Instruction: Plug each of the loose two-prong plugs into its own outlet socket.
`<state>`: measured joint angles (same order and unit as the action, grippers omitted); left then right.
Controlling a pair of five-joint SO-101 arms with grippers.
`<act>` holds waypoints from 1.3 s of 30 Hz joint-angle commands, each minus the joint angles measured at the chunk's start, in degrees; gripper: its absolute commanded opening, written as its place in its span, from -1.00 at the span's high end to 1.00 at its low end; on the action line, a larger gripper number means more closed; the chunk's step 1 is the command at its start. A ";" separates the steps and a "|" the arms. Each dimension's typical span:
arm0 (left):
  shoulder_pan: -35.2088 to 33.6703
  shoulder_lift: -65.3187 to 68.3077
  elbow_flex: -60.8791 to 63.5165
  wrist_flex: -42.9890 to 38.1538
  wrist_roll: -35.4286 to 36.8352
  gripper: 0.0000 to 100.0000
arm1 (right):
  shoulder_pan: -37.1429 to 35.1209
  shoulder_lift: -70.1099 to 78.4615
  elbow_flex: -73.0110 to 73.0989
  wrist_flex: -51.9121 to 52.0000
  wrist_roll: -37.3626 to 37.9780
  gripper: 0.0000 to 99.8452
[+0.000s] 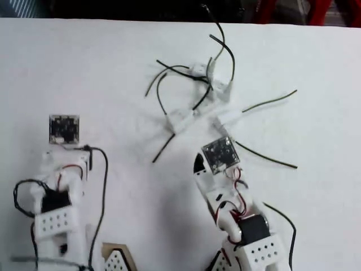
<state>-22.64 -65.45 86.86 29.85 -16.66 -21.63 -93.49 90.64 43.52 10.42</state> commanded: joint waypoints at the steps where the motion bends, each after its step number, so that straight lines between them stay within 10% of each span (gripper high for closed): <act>1: 0.75 -13.67 4.75 0.18 0.79 0.60 | 0.40 -5.93 1.58 0.31 0.35 0.78; 10: 5.85 -39.52 10.11 18.73 0.35 0.60 | 0.22 -9.45 4.40 0.40 0.09 0.78; 29: 21.32 -38.81 10.11 33.05 0.26 0.61 | 0.48 -9.27 6.24 1.54 0.44 0.96; 39: 21.32 -38.81 10.11 42.37 0.70 0.61 | 12.44 -9.45 6.24 11.56 0.18 0.96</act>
<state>-1.63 -103.60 97.49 71.52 -16.31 -12.40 -102.29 96.35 52.84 10.42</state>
